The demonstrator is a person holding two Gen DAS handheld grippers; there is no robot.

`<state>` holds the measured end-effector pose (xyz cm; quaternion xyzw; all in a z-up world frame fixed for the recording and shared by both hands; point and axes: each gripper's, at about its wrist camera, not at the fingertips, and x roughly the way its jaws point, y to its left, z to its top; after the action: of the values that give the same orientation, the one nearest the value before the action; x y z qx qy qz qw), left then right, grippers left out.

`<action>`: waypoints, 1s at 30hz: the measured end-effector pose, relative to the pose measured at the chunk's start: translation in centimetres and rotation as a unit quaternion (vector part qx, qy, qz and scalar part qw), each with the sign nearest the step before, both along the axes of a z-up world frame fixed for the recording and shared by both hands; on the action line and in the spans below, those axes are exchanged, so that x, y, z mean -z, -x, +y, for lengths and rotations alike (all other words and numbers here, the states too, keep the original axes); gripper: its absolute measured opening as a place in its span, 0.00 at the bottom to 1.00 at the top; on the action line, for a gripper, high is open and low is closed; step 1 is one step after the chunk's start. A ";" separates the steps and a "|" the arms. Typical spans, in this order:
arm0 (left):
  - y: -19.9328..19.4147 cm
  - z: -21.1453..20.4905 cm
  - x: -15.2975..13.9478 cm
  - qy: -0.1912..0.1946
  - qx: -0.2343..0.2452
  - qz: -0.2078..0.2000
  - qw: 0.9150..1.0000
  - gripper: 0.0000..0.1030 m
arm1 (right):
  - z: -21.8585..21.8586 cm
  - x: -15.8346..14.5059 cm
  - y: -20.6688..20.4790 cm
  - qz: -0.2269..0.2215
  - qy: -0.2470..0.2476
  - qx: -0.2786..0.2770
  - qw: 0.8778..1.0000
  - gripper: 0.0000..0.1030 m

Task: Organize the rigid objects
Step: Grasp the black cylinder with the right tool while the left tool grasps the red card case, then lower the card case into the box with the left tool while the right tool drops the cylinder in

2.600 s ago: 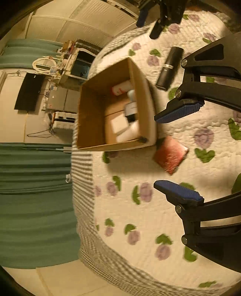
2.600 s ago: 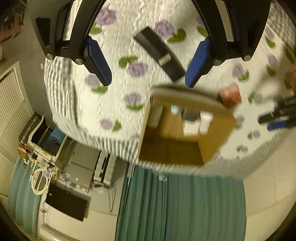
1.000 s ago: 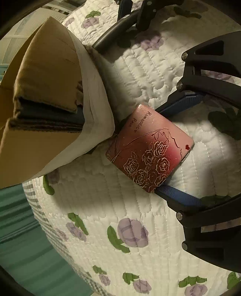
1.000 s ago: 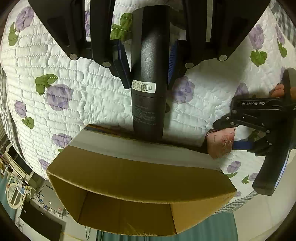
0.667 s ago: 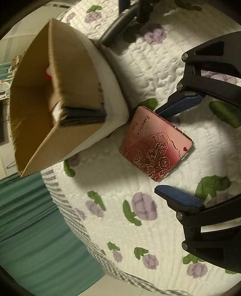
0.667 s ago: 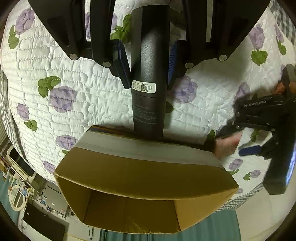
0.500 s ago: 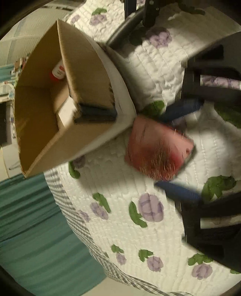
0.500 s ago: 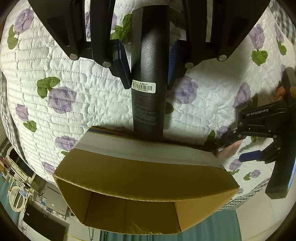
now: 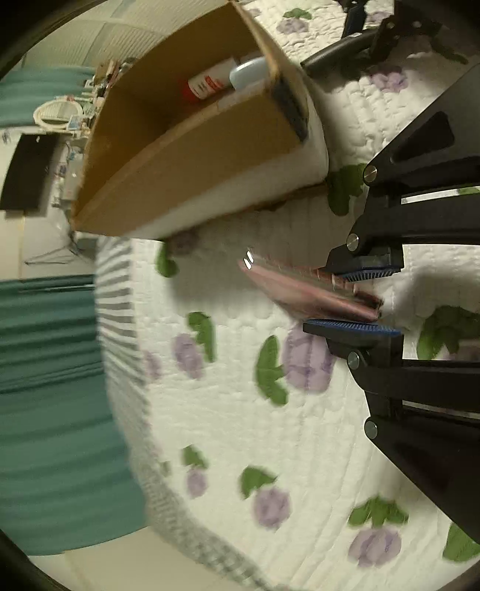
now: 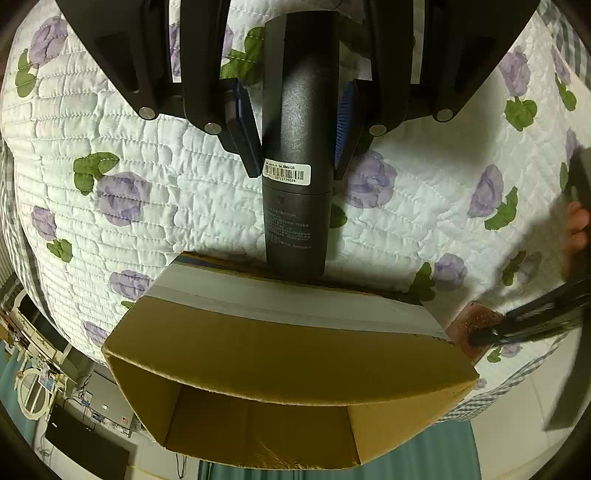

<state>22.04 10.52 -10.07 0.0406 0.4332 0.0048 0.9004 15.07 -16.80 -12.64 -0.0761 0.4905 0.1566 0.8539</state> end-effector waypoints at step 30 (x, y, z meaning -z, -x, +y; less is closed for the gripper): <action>10.5 -6.4 -11.5 0.066 0.059 -0.060 0.994 0.09 | -1.6 -11.5 3.6 -0.104 -0.061 0.020 0.993 0.35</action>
<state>11.55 4.09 1.47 0.0062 0.3748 -0.0742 0.9241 11.46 -18.43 -1.11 -0.0305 0.3903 0.1604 0.9061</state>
